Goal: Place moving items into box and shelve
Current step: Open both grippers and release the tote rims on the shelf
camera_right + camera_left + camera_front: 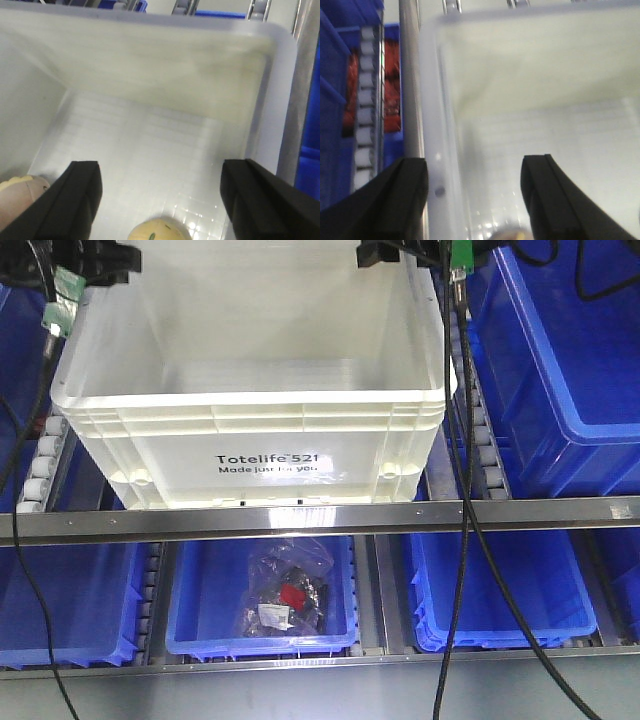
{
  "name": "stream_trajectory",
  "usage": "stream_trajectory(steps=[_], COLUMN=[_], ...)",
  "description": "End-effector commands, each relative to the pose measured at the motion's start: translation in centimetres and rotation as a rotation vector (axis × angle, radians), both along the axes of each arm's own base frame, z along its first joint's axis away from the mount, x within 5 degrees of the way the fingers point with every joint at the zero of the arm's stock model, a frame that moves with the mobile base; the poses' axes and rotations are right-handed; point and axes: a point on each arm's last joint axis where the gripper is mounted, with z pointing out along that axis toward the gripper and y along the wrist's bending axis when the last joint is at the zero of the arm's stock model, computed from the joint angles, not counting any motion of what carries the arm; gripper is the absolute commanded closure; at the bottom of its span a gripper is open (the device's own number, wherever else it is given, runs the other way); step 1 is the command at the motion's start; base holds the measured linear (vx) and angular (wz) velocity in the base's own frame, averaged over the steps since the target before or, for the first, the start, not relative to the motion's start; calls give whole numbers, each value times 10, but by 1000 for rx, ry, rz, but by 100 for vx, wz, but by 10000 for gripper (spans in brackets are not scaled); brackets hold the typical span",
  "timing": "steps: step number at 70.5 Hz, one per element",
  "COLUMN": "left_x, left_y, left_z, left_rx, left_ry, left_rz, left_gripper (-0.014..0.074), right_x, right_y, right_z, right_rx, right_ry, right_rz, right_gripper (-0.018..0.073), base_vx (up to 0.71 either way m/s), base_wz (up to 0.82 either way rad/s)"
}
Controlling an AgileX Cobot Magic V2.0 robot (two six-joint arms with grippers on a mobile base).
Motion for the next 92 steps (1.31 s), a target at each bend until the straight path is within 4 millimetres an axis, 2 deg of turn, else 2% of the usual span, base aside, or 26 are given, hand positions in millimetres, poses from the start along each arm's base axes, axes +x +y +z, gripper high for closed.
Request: stream_trajectory(steps=[1, 10, 23, 40, 57, 68, 76, 86, 92], left_x=[-18, -40, -86, -167, -252, -292, -304, -297, -296], left_y=[0, 3, 10, 22, 36, 42, 44, 42, 41], left_z=[28, 21, 14, -16, -42, -61, -75, -82, -88], left_rx=[-50, -39, -50, -40, -56, -64, -70, -103, -109], left_ry=[-150, -190, -258, -319, -418, -436, -495, -696, -719], left_rz=[-5, -10, -15, -31, -30, -24, -27, -38, -39], left_gripper=[78, 78, 78, 78, 78, 78, 78, 78, 78], right_x=[-16, -35, -82, -171, -262, -311, -328, -324, -321], right_y=[-6, -16, -35, -67, -95, -109, -115, -122, -122], right_z=[35, 24, 23, 4, -34, -60, -75, -81, -83], right_rx=[65, 60, 33, -47, -49, -25, -38, -25, -29], right_ry=[-147, -206, -357, -524, -593, -659, -739, -889, -899], right_rz=[-34, -69, -99, -108, -114, -115, -126, -224, -239], right_gripper=[23, 23, 23, 23, 23, 23, 23, 23, 23], base_vx=[0, 0, 0, 0, 0, 0, 0, 0, 0], base_wz=[0, 0, 0, 0, 0, 0, 0, 0, 0])
